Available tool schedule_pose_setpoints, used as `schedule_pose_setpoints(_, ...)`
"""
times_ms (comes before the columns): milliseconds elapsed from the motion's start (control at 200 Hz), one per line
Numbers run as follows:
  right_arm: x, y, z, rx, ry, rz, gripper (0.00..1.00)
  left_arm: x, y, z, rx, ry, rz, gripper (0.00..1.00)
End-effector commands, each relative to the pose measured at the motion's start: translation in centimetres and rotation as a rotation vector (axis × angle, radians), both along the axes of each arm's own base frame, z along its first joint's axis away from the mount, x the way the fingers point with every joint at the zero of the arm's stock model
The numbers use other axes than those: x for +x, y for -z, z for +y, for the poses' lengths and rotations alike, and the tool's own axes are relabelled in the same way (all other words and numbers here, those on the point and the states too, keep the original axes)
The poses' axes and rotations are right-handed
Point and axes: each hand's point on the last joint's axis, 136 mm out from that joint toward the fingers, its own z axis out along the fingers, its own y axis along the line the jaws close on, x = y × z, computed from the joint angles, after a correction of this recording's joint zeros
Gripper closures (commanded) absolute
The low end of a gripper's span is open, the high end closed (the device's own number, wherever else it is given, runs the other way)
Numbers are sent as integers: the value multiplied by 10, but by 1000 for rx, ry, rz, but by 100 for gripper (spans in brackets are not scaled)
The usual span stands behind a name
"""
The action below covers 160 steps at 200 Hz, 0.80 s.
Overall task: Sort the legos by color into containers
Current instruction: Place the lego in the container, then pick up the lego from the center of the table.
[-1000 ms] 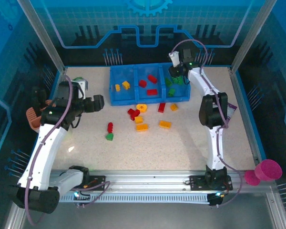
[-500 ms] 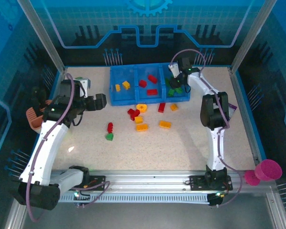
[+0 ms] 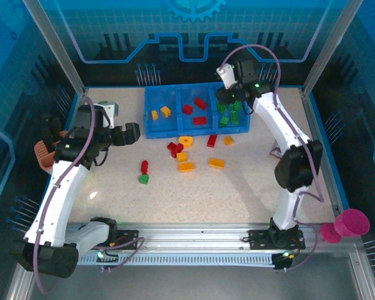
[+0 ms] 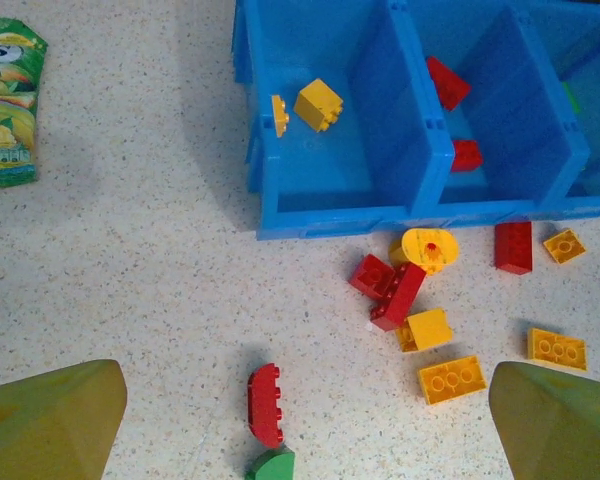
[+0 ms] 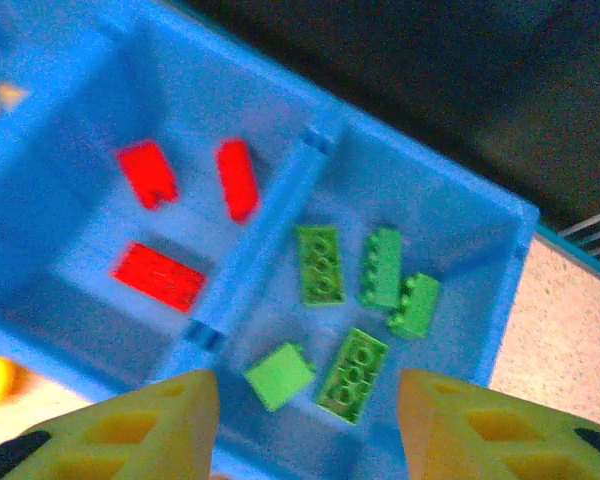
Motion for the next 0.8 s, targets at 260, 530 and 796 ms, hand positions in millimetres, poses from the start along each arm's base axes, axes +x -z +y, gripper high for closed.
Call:
schedule_pose_setpoints(260,-154,61,154,398,3,323,39,-17,-20,31,67,-125,-45,3)
schedule_pose_setpoints(530,-227,129,249,295,-100,564,33,-36,-29,36,67,-133,-31,1)
schedule_pose_setpoints(796,-239,180,289,68,-148,578,32,-54,-24,37,70,-129,-18,1)
